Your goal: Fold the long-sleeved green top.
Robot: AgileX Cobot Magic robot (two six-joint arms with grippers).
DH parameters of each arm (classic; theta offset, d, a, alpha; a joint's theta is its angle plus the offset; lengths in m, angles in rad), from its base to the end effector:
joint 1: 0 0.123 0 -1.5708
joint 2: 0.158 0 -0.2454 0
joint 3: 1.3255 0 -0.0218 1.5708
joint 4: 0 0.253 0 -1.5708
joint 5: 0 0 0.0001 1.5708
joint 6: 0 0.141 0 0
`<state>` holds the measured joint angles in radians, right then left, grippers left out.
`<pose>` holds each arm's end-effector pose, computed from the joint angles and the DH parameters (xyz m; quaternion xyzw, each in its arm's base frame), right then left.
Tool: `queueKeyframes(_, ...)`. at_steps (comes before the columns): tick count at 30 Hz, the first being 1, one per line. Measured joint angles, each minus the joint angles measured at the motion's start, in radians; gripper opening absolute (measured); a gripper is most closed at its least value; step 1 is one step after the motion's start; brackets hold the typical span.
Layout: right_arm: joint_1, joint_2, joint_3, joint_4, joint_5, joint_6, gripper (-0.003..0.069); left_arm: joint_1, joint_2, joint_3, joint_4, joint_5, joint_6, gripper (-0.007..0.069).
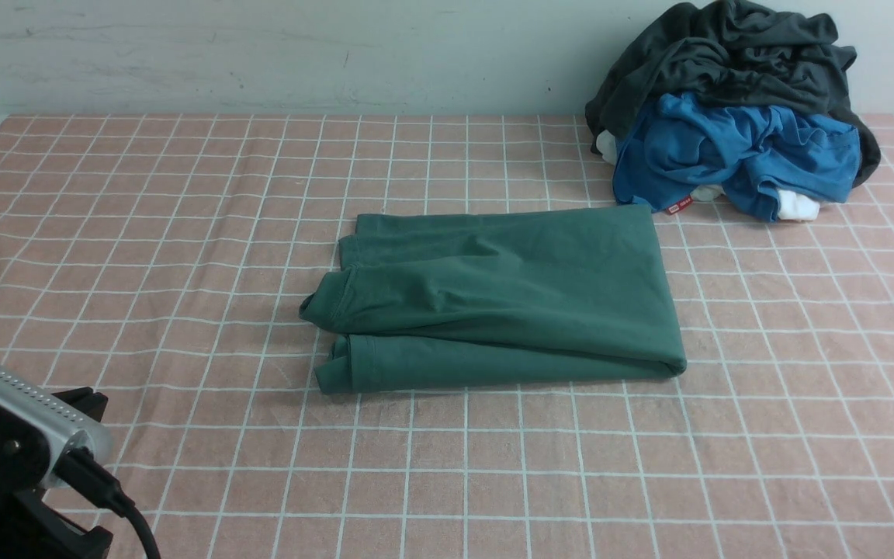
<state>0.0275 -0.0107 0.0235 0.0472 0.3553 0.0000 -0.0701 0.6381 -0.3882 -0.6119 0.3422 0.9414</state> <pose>0.1433 0.0063 0.1605 0.0018 0.7990 0.0281 0.6007 0.2039 -0.0416 0.2191 0.2290 0.8120 -0.0052 0.5368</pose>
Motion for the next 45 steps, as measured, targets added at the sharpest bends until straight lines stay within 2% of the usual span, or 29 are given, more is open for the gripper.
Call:
queueKeyframes(8,0.0,0.0,0.0,0.001,0.001,0.0,-0.0013,-0.008,-0.027,0.018,0.0,-0.01,0.0,-0.0003)
queueKeyframes(17,0.0,0.0,0.0,0.003,0.002,0.0,-0.0013,-0.013,-0.507,0.253,-0.065,-0.019,0.0,-0.0003)
queueKeyframes(22,0.0,0.0,0.0,0.004,0.003,0.0,-0.0013,-0.013,-0.643,0.382,-0.056,-0.166,-0.012,-0.0003)
queueKeyframes(25,0.0,0.0,0.0,0.004,0.003,0.0,-0.0013,-0.005,-0.649,0.412,0.0,-0.233,-0.111,-0.0003)
queueKeyframes(30,0.0,0.0,0.0,0.004,0.003,0.0,-0.0013,0.096,-0.649,0.417,0.373,-0.234,-0.539,-0.0003)
queueKeyframes(32,0.0,0.0,0.0,0.004,0.003,0.0,-0.0014,0.118,-0.649,0.417,0.51,-0.165,-0.744,-0.0003)
queueKeyframes(33,0.0,0.0,0.0,0.004,0.003,0.0,-0.0014,0.118,-0.649,0.417,0.55,-0.12,-0.803,-0.0003)
queueKeyframes(35,0.0,0.0,0.0,0.004,0.003,0.0,-0.0014,0.105,-0.649,0.416,0.584,-0.028,-0.862,-0.0003)
queueKeyframes(38,0.0,0.0,0.0,0.004,0.004,0.0,-0.0014,0.057,-0.649,0.41,0.589,0.006,-0.872,-0.0003)
queueKeyframes(45,0.0,0.0,0.0,0.004,0.004,0.0,-0.0014,-0.001,-0.649,0.408,0.549,0.01,-0.855,-0.0003)
